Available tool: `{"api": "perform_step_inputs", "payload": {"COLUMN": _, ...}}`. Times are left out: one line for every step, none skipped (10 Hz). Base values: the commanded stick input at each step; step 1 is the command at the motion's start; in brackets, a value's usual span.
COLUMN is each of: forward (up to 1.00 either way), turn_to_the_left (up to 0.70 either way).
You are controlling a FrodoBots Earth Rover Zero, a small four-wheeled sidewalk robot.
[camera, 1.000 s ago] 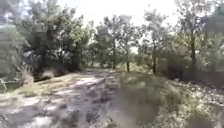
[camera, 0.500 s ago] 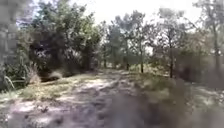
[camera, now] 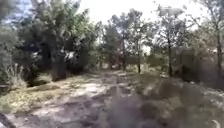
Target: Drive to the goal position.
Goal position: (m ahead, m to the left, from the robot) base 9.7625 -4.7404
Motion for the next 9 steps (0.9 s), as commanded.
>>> {"api": "perform_step_inputs", "payload": {"forward": 0.70, "turn_to_the_left": 0.00}}
{"api": "perform_step_inputs", "payload": {"forward": 0.70, "turn_to_the_left": 0.00}}
{"api": "perform_step_inputs", "payload": {"forward": 0.70, "turn_to_the_left": 0.00}}
{"api": "perform_step_inputs", "payload": {"forward": 0.70, "turn_to_the_left": 0.00}}
{"api": "perform_step_inputs", "payload": {"forward": 0.70, "turn_to_the_left": 0.00}}
{"api": "perform_step_inputs", "payload": {"forward": 0.70, "turn_to_the_left": 0.00}}
{"api": "perform_step_inputs", "payload": {"forward": 0.70, "turn_to_the_left": 0.00}}
{"api": "perform_step_inputs", "payload": {"forward": 0.70, "turn_to_the_left": 0.00}}
{"api": "perform_step_inputs", "payload": {"forward": 0.70, "turn_to_the_left": 0.00}}
